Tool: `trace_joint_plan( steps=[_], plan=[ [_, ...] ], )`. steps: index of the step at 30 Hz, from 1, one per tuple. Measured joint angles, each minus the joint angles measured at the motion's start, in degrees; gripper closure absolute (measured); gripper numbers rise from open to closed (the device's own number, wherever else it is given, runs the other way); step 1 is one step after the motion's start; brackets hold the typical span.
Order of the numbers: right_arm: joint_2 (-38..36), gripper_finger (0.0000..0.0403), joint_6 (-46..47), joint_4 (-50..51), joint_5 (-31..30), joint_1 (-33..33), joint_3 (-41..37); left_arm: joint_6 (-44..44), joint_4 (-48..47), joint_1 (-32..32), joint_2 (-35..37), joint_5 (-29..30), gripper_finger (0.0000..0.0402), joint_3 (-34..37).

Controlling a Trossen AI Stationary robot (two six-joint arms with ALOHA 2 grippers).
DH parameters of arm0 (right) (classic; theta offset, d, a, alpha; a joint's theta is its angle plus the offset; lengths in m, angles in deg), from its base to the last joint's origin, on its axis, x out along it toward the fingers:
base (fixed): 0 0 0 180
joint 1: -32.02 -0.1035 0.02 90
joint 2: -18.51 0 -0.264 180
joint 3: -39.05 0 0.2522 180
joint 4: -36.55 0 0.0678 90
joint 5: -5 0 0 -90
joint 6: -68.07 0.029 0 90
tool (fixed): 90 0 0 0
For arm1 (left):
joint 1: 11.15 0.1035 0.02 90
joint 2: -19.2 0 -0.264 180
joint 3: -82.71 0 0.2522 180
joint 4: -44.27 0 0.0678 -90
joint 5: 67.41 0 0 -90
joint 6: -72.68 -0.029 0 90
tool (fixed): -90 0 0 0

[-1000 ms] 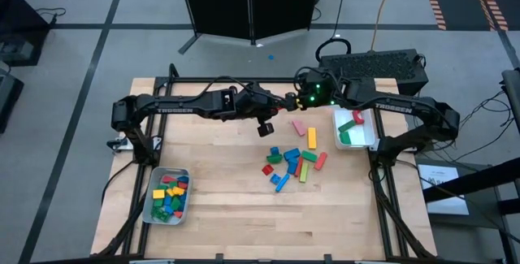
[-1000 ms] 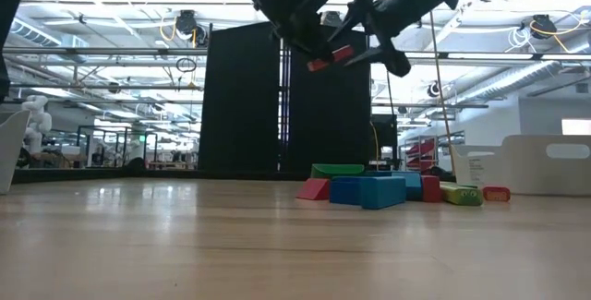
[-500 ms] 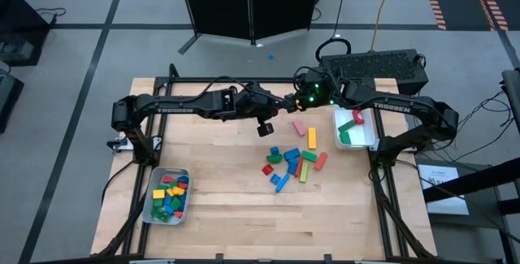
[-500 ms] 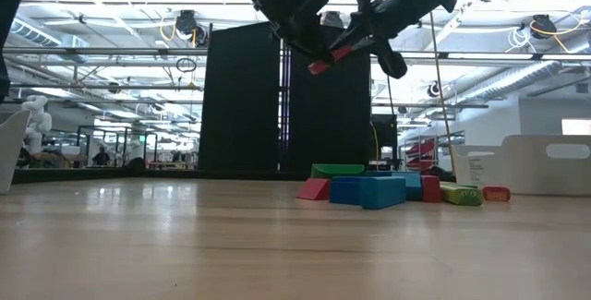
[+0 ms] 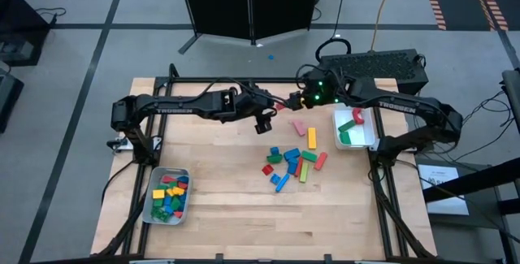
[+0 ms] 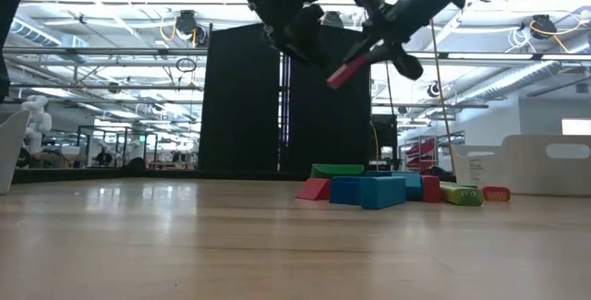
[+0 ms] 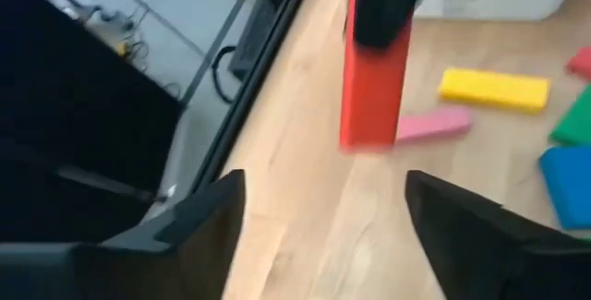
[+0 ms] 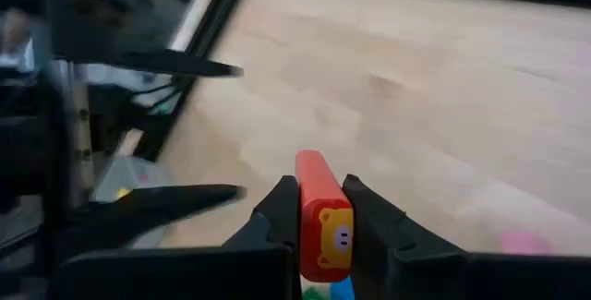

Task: Sort blocks by size
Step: Put the orange block into the white bin, then put the pink block into the white bin

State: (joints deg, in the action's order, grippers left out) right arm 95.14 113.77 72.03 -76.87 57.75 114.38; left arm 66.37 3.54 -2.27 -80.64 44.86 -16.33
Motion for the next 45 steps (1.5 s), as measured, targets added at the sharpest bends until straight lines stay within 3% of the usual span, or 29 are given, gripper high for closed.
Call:
trace_joint_plan(
  steps=[4,9,13,18,22,25,30,34,38,41,45],
  plan=[
    [-2.9,0.0366,0.7,12.3,-9.3,1.5,-0.1,0.0,-3.4,0.0,0.0,1.0,0.0075,0.0],
    [-6.2,0.0366,8.0,39.9,-21.9,3.2,-0.1,2.2,-3.8,0.0,0.0,0.7,0.0072,0.0],
    [-7.0,0.0366,13.7,52.5,-26.0,3.2,-0.1,4.3,-2.8,0.0,0.0,0.2,0.0071,0.0],
    [-5.8,0.0355,15.2,54.2,-26.2,3.1,-0.1,4.4,2.4,0.0,-1.1,-3.8,0.0071,0.8],
    [-4.3,0.0281,15.5,55.9,-26.2,3.1,-0.1,4.0,5.9,0.0,-3.5,-4.3,0.007,0.9],
    [-3.1,0.0229,17.1,58.0,-26.3,3.1,-0.1,4.4,10.8,0.0,-6.2,-7.8,0.007,0.9],
    [-2.0,0.018,17.3,58.1,-27.3,3.1,-0.1,3.1,23.9,-0.4,-12.2,-12.9,0.007,0.9],
    [-2.0,0.0173,17.0,58.1,-27.3,3.1,-0.1,-4.5,31.8,-0.2,-18.1,-20.7,0.007,0.9],
    [-2.0,0.018,15.1,58.2,-27.3,3.1,-0.1,-19.3,32.7,-0.4,-23.2,-27.7,0.007,0.9],
    [-2.0,0.0186,14.7,58.3,-27.3,3.1,-0.1,-26.2,33.5,-0.4,-26.9,-27.0,0.007,0.1],
    [-2.0,0.0188,13.5,58.3,-27.3,3.1,-0.1,-23.4,34.1,0.3,-31.8,-18.9,0.007,-4.8]
  ],
)
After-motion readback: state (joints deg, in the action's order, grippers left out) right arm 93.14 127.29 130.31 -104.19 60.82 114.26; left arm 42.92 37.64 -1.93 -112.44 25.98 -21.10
